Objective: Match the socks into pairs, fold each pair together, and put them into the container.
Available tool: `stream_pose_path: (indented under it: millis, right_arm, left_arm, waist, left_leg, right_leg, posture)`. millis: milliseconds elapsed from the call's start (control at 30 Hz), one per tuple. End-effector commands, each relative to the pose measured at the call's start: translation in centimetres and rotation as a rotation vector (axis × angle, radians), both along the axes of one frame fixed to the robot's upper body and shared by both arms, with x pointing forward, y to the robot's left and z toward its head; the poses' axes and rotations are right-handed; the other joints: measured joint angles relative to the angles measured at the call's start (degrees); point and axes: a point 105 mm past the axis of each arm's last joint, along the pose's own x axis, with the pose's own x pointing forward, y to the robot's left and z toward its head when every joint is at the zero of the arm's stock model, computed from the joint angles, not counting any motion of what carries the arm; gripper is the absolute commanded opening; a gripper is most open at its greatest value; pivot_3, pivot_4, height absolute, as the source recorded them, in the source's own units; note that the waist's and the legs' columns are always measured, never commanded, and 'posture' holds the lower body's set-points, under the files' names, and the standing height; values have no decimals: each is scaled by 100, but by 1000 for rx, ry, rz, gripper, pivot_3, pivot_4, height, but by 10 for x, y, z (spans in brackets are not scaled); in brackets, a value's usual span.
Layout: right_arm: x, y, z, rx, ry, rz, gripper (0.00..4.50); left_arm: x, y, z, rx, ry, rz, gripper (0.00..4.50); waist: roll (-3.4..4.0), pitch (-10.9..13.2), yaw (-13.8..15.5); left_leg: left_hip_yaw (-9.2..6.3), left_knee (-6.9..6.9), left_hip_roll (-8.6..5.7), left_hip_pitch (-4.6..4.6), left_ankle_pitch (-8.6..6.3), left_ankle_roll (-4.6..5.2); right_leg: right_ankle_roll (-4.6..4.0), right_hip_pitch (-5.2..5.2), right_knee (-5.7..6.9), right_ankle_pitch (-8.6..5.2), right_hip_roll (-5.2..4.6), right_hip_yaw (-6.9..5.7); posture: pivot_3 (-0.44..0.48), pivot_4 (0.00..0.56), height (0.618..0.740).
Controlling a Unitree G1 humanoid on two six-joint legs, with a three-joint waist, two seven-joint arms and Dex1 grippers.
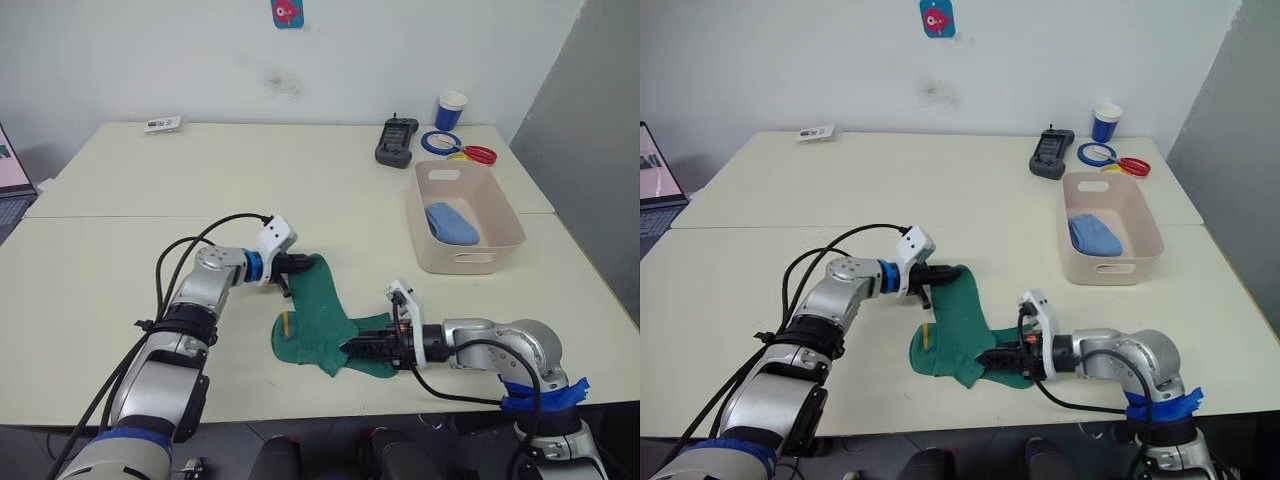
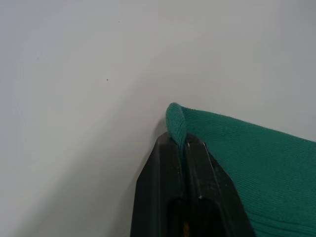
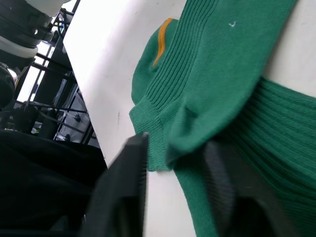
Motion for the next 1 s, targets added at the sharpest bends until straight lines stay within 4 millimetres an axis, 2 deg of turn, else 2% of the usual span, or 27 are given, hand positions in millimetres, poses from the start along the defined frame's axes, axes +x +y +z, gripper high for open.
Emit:
stream_pose_path:
  millis: [33, 67, 267, 400, 500, 600, 667, 767, 1000]
  right_arm:
    - [7, -2, 15, 42, -64, -18, 247]
    - [7, -3, 16, 45, -67, -16, 26]
    - [11, -22, 30, 38, -97, -27, 26]
    - [16, -46, 47, 15, -118, -3, 26]
    - [22, -60, 49, -17, -119, 11, 26]
    - [31, -65, 47, -50, -123, 30, 26]
    - [36, -65, 45, -60, -116, 48, 26]
    - [45, -63, 36, -85, -107, 55, 26]
    - [61, -63, 21, -146, -134, 43, 26]
  left_arm:
    - [-1, 5, 20, -46, -53, 6, 0]
    - [-3, 5, 21, -53, -51, 3, 0]
    - [-25, 17, 31, -124, -28, 57, 0]
    - [-54, 28, 37, -176, 12, 130, 0]
    - [-77, 22, 37, -228, 76, 150, 0]
    - [-100, 14, 31, -241, 111, 130, 0]
    - [-102, 13, 28, -269, 99, 175, 0]
    - [-95, 13, 28, -314, 43, 261, 0]
    - [-83, 20, 13, -300, -20, 395, 0]
  waist:
    - [0, 0, -5]
    - [0, 0, -8]
    - [0, 0, -11]
    - [1, 1, -13]
    - [0, 0, -12]
    - [0, 0, -16]
    - [0, 0, -17]
    - [0, 0, -5]
    - [0, 0, -3]
  left_leg:
    - [0, 0, 0, 0, 0, 0]
    - [0, 0, 1, 1, 0, 0]
    - [2, -1, 2, 1, 0, 0]
    - [0, -2, 2, 1, 0, 0]
    - [-1, -2, 1, 3, 0, 0]
    - [-1, -2, 0, 5, 0, 0]
    - [-1, -3, 1, 7, 0, 0]
    - [-4, -2, 1, 8, 0, 0]
    - [1, -2, -1, 4, 0, 0]
  right_leg:
    - [0, 0, 0, 0, 1, 0]
    - [0, 0, 0, 0, 1, 1]
    - [0, 0, 0, 0, -2, 5]
    - [0, -1, 0, 0, -8, 4]
    - [0, 1, -1, 0, -10, 2]
    - [0, 3, -2, 0, -9, 3]
    - [0, 3, -2, 0, -9, 4]
    - [0, 4, -1, 0, -9, 1]
    - [0, 4, -6, 0, -8, 8]
  posture:
    - [0, 150, 740]
    - [0, 150, 740]
    - [0, 150, 740]
    - [0, 150, 740]
    - [0, 150, 740]
    - [0, 150, 740]
    - [0, 150, 740]
    - [0, 150, 740]
    - [0, 150, 740]
